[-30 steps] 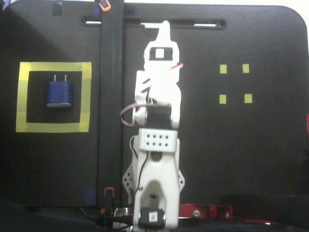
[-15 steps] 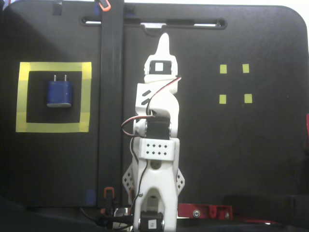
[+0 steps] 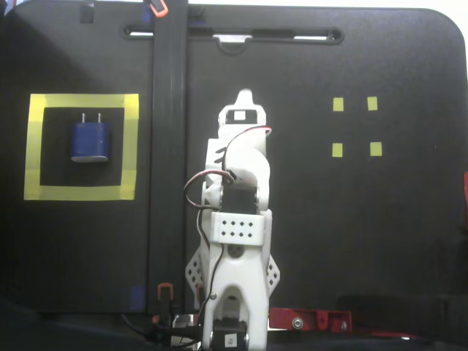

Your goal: Grasp the block and place it in the designated area.

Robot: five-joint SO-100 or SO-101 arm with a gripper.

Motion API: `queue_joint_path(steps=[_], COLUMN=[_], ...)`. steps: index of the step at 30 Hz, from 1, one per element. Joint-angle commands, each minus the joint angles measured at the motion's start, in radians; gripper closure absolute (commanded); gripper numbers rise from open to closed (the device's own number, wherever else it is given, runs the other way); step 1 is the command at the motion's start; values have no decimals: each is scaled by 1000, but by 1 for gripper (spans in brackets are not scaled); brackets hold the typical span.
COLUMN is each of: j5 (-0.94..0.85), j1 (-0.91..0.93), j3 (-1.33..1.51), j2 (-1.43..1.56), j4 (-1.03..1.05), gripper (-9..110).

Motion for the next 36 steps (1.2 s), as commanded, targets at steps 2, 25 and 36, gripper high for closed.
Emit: queue_joint_path(steps=[2,25,36], j5=[-2,11,35], j1=[3,-26,-34], j3=[8,8,8], j2=[6,6,6], j4=[20,23,23], gripper=[101,101,101])
